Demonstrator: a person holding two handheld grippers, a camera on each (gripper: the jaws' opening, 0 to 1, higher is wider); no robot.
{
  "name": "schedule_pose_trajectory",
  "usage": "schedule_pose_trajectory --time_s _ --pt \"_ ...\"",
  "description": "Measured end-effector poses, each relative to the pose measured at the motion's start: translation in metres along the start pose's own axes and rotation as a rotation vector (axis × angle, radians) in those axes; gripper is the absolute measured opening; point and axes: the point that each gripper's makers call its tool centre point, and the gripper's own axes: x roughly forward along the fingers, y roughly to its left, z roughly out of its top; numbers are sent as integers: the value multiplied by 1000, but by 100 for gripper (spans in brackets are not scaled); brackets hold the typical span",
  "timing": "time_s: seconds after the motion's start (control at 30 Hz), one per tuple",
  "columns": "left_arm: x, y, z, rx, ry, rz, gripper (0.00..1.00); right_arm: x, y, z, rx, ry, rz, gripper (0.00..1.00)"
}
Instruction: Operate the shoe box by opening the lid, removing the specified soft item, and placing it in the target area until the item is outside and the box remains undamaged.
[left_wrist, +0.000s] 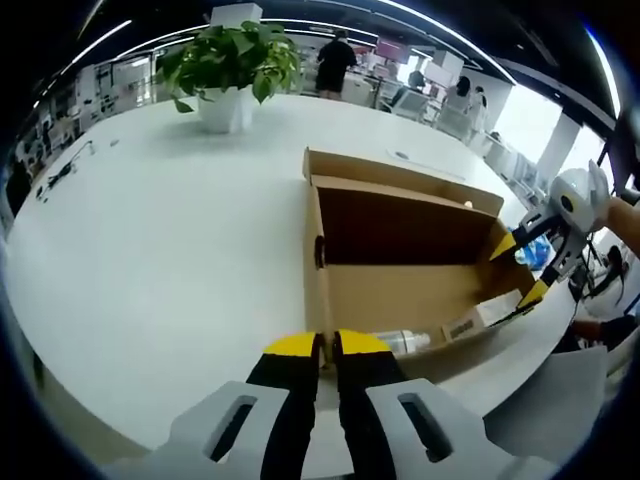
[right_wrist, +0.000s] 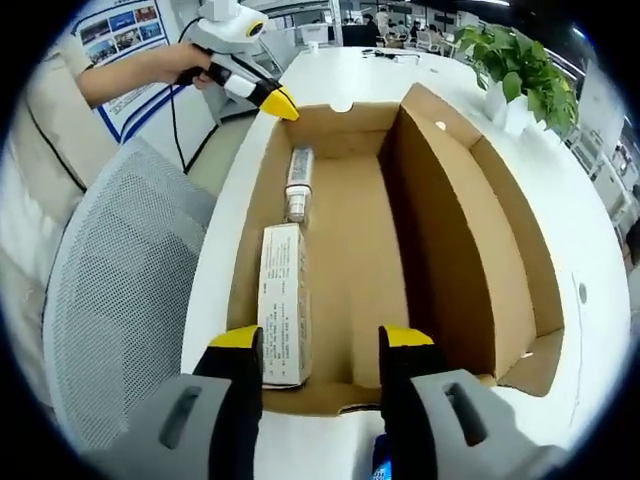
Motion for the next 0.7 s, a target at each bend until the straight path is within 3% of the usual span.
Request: schedule_pose_trajectory --time_s 0.2,0.47,0.7 --pt "0 0 0 1 1 0 3 -4 -7 -3 2 7 -16 37" --pt "0 0 -1 -1 3 0 3 3 15 3 -3 -15 59 36" --pt "0 1 -1 -12 -3 -3 3 12 17 2 -7 2 59 26"
